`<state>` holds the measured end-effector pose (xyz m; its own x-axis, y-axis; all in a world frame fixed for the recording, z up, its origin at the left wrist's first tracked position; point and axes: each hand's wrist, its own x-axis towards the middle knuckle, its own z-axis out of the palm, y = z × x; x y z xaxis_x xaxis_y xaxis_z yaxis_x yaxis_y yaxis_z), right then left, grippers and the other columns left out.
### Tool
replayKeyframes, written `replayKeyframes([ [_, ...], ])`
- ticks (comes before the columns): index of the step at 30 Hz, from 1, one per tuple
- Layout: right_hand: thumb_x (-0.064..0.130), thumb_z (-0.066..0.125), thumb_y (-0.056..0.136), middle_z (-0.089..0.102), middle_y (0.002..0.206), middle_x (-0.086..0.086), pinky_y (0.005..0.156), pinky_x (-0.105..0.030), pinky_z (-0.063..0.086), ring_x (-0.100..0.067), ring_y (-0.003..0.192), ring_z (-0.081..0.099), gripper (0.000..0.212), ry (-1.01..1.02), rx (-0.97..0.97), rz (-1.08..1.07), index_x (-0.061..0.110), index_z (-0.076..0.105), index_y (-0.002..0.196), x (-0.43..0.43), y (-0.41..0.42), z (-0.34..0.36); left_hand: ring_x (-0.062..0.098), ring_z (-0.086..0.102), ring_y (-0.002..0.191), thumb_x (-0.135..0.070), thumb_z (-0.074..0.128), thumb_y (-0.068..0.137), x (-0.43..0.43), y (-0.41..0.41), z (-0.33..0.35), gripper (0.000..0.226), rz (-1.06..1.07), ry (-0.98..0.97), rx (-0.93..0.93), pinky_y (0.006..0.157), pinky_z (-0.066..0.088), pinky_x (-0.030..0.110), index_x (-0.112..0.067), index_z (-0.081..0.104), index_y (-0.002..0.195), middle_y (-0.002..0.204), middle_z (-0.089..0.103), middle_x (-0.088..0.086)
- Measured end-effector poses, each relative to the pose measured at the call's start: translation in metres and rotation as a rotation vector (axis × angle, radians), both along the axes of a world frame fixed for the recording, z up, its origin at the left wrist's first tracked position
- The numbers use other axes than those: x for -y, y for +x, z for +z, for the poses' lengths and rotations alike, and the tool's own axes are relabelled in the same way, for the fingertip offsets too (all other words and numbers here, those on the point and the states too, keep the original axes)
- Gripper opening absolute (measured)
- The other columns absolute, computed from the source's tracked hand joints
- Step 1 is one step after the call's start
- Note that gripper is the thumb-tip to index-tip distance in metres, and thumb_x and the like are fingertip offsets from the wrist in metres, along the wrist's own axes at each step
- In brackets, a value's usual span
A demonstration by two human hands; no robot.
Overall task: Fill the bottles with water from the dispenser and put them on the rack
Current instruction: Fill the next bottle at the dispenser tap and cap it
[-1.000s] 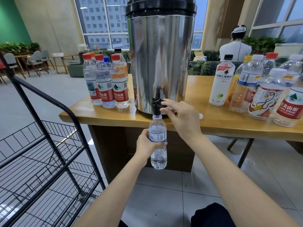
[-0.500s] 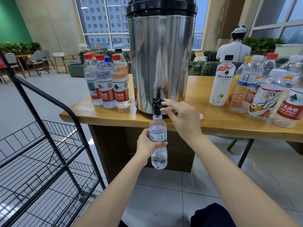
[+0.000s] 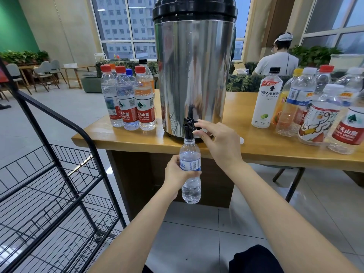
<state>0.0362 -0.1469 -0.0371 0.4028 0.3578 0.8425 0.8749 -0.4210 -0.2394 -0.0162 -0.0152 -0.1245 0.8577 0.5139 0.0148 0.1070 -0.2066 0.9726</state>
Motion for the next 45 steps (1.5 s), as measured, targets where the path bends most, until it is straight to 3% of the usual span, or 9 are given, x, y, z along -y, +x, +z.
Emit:
replayKeyframes([
  [24,0.023,0.070,0.088,0.071,0.113,-0.002,0.064,-0.017,0.041,-0.013,0.077,0.064,0.028,-0.003,-0.009,-0.006,0.014,0.072,0.114,0.0004,-0.0019,0.0016,0.016,0.061,0.108,-0.011,0.091,0.063,-0.0004,0.0006,-0.0018,0.072,0.005,0.024,0.013,0.094,0.054,0.038,-0.019,0.053,0.123,0.116,0.064,-0.001],
  [38,0.024,0.069,0.088,0.071,0.114,-0.002,0.067,-0.020,0.043,-0.015,0.081,0.066,0.029,-0.012,-0.024,-0.008,0.014,0.071,0.115,0.0010,-0.0019,0.0013,0.015,0.061,0.108,-0.010,0.090,0.063,0.0001,0.0010,-0.0013,0.070,0.007,0.013,0.008,0.091,0.054,0.034,-0.021,0.053,0.121,0.115,0.064,-0.001],
  [45,0.027,0.067,0.088,0.072,0.113,-0.001,0.066,-0.021,0.045,-0.015,0.083,0.067,0.028,0.001,-0.008,-0.010,0.015,0.072,0.113,0.0003,-0.0018,0.0010,0.016,0.062,0.109,-0.012,0.091,0.063,-0.0005,0.0004,-0.0024,0.071,0.011,0.007,0.007,0.094,0.054,0.039,-0.019,0.054,0.123,0.115,0.065,0.000],
])
